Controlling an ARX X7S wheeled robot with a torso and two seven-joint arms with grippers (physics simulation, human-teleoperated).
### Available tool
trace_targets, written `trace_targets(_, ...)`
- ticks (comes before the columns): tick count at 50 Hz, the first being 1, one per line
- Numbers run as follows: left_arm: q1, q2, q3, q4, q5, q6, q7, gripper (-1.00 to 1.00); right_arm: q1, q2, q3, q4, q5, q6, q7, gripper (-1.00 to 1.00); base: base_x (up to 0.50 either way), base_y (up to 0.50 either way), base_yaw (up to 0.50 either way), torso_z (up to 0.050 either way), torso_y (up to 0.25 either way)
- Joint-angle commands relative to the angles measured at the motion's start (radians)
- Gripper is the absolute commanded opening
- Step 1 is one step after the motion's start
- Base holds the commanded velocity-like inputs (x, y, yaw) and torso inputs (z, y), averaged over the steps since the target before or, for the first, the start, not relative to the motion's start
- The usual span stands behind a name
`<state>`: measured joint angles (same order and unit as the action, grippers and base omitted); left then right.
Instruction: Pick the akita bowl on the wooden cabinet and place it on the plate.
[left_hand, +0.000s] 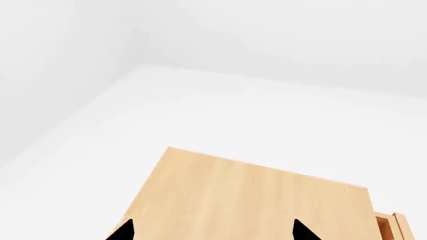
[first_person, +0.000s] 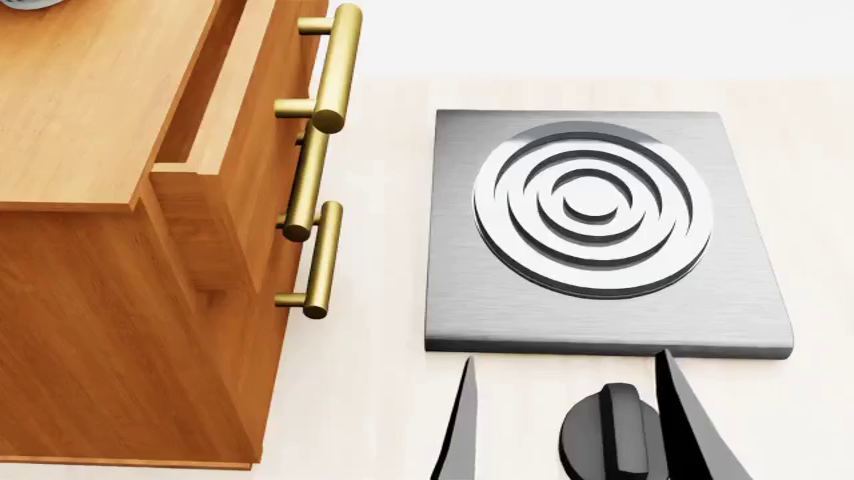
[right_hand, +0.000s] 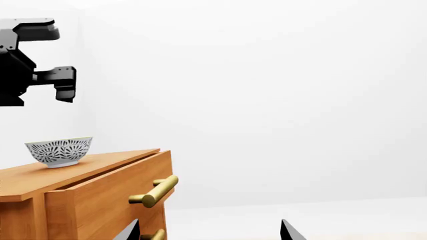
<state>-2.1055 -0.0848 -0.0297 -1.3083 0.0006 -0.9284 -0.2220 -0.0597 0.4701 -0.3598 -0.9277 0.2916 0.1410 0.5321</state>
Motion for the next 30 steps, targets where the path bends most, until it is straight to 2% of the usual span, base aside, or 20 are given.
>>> trace_targets(1, -0.024, -0.008, 0.041, 0.0, 0.024, -0.051, -0.003, 1.0, 0.002, 0.003, -0.005, 0.004, 0.002, -0.004, 0.003, 1.0, 0.0, 0.0, 0.0, 0.0, 0.0)
trace_targets(12, -0.03, -0.016, 0.083, 0.0, 0.026, -0.15, 0.005, 1.0, 0.004, 0.006, -0.009, 0.006, 0.006, -0.007, 0.005, 1.0, 0.0, 0.0, 0.0, 0.0, 0.0)
trace_targets(17, -0.031, -0.019, 0.096, 0.0, 0.017, -0.241, 0.015, 1.0, 0.005, 0.006, -0.015, 0.008, 0.002, -0.007, 0.006, 1.0, 0.0, 0.0, 0.0, 0.0, 0.0)
trace_targets(30, -0.037, -0.027, 0.098, 0.0, -0.001, -0.279, 0.031, 1.0, 0.009, 0.008, -0.022, 0.009, 0.001, -0.005, 0.01, 1.0, 0.0, 0.0, 0.0, 0.0, 0.0)
